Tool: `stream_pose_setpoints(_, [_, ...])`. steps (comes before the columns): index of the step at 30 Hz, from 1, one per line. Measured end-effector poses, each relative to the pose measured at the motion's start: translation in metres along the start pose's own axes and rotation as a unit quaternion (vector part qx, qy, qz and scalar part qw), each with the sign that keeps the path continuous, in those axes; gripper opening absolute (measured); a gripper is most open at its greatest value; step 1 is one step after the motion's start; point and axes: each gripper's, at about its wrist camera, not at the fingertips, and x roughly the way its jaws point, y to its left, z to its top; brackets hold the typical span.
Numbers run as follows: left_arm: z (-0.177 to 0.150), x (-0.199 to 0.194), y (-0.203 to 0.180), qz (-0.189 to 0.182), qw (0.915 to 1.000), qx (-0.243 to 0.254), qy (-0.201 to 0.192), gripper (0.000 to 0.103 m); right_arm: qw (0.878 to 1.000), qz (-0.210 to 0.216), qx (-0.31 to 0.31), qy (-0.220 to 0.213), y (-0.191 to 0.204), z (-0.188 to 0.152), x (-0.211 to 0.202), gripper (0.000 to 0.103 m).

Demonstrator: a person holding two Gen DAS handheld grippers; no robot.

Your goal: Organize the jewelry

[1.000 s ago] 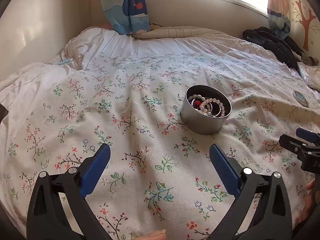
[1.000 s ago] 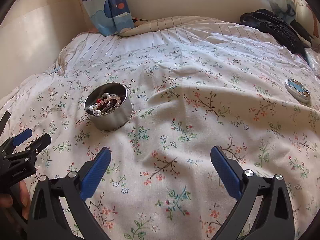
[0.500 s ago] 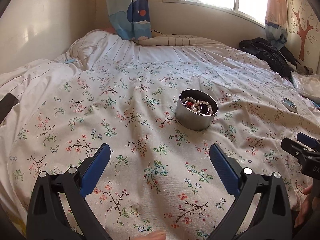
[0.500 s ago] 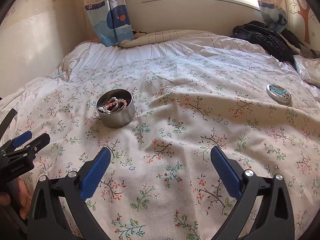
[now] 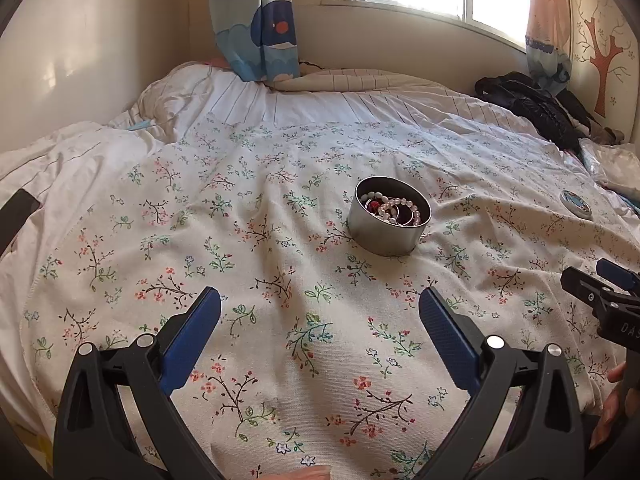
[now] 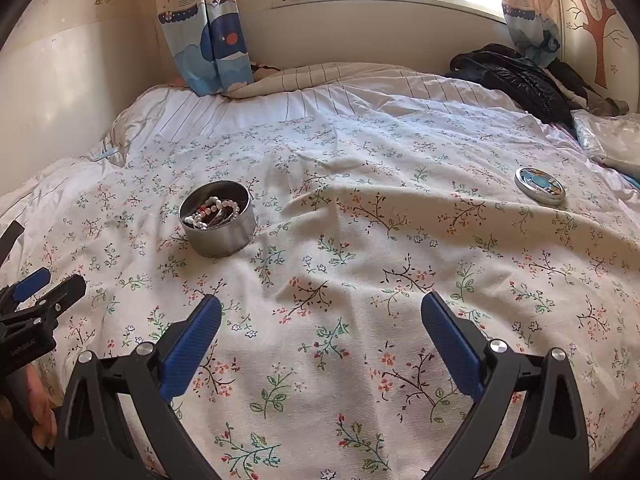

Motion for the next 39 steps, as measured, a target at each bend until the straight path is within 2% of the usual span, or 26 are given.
stream_pose_setpoints(39, [0.0006,0.0031,-0.0026,0.011,0.9999,0.010,0.002,0.095,1.000,-0.011,0.007,0.015,-0.0038,-0.0016,0.0063,0.096])
